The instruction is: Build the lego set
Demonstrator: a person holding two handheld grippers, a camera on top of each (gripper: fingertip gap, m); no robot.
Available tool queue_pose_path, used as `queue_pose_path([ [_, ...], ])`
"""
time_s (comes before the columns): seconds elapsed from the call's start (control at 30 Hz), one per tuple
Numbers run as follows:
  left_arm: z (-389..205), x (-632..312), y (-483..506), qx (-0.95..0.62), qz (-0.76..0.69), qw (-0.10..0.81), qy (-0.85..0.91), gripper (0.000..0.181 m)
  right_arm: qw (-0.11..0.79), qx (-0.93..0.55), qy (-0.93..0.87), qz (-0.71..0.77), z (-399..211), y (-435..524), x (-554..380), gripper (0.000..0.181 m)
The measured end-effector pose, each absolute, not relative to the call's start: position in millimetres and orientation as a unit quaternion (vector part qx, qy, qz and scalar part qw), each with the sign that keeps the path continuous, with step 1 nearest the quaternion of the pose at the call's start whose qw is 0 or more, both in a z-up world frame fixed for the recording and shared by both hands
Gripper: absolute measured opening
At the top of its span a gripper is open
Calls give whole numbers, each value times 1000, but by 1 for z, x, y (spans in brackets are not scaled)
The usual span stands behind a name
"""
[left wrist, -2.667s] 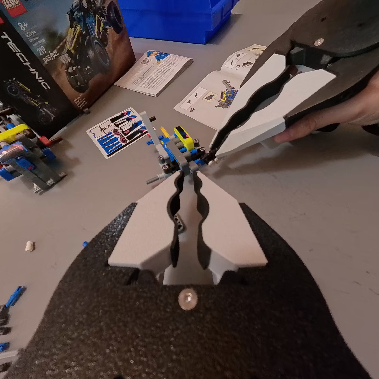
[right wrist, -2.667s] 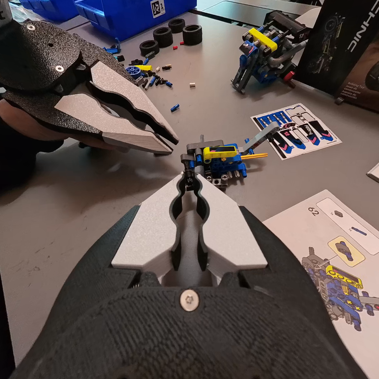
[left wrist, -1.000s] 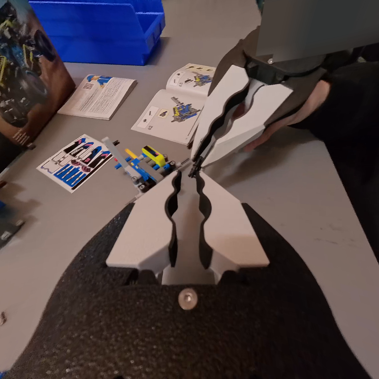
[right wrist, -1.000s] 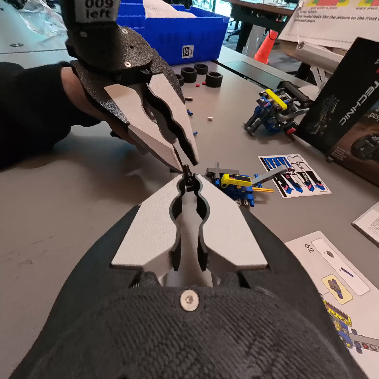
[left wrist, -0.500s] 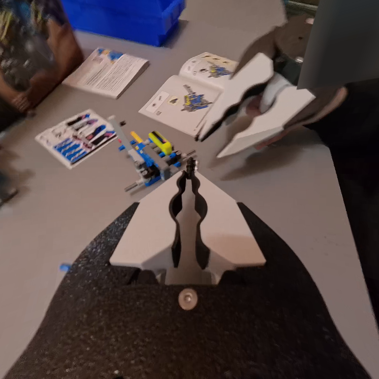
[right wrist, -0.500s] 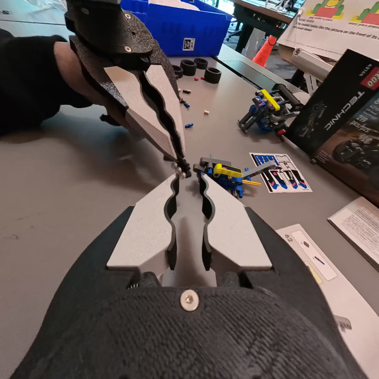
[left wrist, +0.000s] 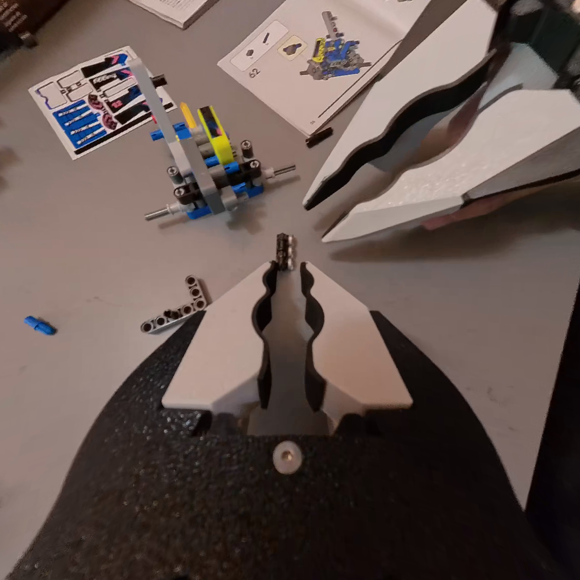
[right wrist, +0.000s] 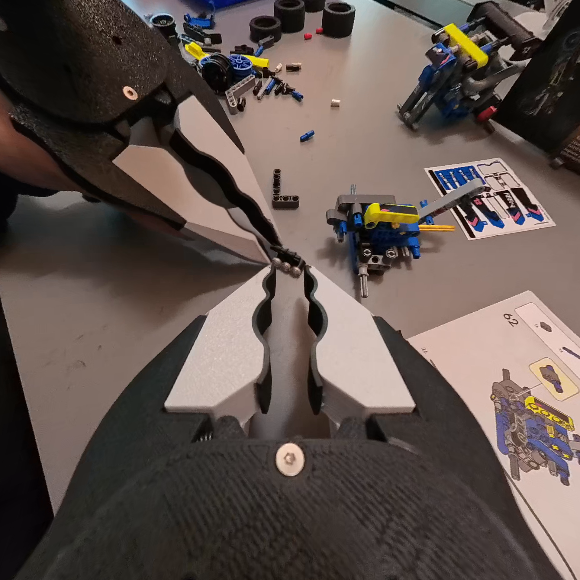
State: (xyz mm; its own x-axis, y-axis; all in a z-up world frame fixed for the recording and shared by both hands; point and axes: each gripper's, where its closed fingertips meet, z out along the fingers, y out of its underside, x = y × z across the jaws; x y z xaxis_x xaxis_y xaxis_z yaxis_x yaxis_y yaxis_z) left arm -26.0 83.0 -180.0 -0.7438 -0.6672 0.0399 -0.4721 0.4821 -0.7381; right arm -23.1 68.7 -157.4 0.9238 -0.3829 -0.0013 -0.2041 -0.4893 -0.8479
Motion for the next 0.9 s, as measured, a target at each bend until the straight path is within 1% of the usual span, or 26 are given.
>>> queue_pose_path([
  [0.2,-170,-35,79,-309,-400,117,855,13,474,-862,159,-88,-158,70,-27,22],
  [0.33,-171,-31,86,-296,-399,132,858,13,449,-877,145,-89,-167,70,-30,24],
  [0.47,-171,-29,93,-243,-401,153,870,15,441,-883,131,-94,-170,71,-31,24],
  [0.67,-173,-28,87,-212,-401,150,878,4,439,-884,126,-99,-170,69,-27,23],
  [0.83,-178,-31,73,-198,-387,149,888,1,442,-883,121,-100,-169,68,-27,23],
  [0.9,-177,-31,67,-190,-388,155,888,2,439,-884,121,-102,-170,66,-26,23],
])
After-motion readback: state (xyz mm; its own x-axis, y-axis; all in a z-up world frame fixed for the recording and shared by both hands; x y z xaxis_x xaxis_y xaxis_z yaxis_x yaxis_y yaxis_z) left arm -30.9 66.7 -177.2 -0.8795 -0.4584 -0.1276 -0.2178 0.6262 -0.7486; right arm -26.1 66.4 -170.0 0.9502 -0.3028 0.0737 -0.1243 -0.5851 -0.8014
